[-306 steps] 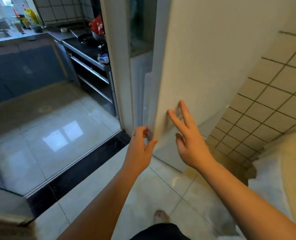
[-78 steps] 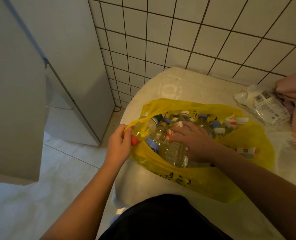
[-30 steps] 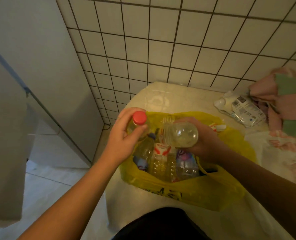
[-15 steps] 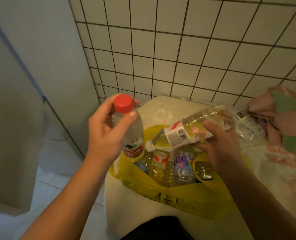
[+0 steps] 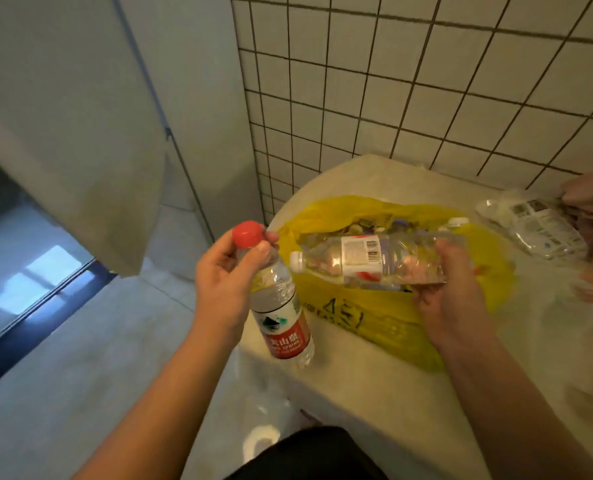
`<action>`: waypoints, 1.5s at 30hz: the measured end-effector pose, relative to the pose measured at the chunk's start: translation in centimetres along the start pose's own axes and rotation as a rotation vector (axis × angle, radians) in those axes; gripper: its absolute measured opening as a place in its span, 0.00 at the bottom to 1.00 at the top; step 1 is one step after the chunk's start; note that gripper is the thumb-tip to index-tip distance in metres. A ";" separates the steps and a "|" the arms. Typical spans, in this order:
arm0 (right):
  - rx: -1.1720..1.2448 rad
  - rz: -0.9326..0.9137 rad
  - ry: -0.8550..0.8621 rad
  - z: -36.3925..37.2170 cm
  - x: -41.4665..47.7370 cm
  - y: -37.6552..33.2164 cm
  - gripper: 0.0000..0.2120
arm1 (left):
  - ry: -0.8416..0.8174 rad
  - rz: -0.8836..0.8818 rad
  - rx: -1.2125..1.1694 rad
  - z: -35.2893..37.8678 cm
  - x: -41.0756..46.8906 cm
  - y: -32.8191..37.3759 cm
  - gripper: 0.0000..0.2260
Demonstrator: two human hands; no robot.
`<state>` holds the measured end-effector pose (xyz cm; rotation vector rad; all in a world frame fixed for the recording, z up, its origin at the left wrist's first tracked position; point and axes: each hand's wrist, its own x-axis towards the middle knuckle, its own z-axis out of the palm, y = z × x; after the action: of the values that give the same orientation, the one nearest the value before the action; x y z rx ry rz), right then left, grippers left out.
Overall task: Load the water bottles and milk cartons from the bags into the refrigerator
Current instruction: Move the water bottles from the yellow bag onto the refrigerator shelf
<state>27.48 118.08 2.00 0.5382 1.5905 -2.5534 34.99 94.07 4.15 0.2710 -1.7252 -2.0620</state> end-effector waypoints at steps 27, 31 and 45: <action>-0.232 1.025 -1.229 25.0 -23.4 26.6 0.45 | 0.754 0.030 0.208 -39.0 -12.9 6.6 0.10; -0.337 0.843 -1.286 33.1 -27.2 32.3 0.45 | 0.798 0.034 0.261 -48.5 -13.3 8.5 0.10; -0.568 0.173 -1.099 56.5 -26.4 42.9 0.34 | 0.790 -0.014 0.331 -65.9 -1.7 11.4 0.09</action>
<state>48.97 45.73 -3.19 -0.6427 1.5244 -1.5714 66.27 35.02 1.50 1.0379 -1.5121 -1.3600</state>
